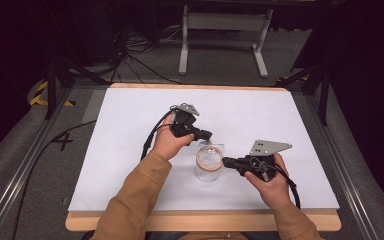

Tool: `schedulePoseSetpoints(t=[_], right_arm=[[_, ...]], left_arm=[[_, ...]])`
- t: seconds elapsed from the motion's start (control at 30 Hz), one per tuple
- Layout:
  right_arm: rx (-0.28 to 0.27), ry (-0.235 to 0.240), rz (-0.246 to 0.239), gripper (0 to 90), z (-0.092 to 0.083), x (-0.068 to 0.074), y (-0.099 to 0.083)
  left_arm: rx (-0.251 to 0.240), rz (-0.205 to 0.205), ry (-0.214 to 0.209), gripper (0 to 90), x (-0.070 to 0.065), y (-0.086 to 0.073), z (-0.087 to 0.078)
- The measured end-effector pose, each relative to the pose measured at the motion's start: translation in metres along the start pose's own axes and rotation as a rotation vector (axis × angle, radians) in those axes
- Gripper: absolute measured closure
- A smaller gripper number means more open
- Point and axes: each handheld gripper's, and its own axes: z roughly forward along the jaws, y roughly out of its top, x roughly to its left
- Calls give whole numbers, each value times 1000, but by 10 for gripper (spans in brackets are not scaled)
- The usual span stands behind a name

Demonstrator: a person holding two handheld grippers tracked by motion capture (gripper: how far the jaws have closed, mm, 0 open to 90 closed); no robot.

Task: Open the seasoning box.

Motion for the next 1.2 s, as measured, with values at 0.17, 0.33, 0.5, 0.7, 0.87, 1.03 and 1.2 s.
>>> schedulePoseSetpoints(t=[0.17, 0.33, 0.5, 0.7, 0.87, 1.03, 1.2], right_arm=[[-20, -5, -7, 900, 1, -1, 1], [-29, -4, -5, 900, 2, -2, 2], [-30, 0, -12, 900, 2, -2, 4], [-50, 3, -20, 900, 1, -6, 9], [-66, 8, -24, 900, 0, -10, 15], [-79, 17, -33, 900, 1, -13, 21], [-95, 26, -44, 900, 5, -17, 27]], left_arm=[[-1, -2, 2, 895, -1, 0, -1], [-13, 6, 13, 892, -2, -1, -5], [-46, 13, 36, 891, -8, -2, -22], [-75, 8, 66, 883, -16, -7, -48], [-87, 8, 97, 878, -24, -15, -69], [-89, -3, 122, 873, -28, -23, -84], [-98, -15, 133, 860, -32, -33, -101]])
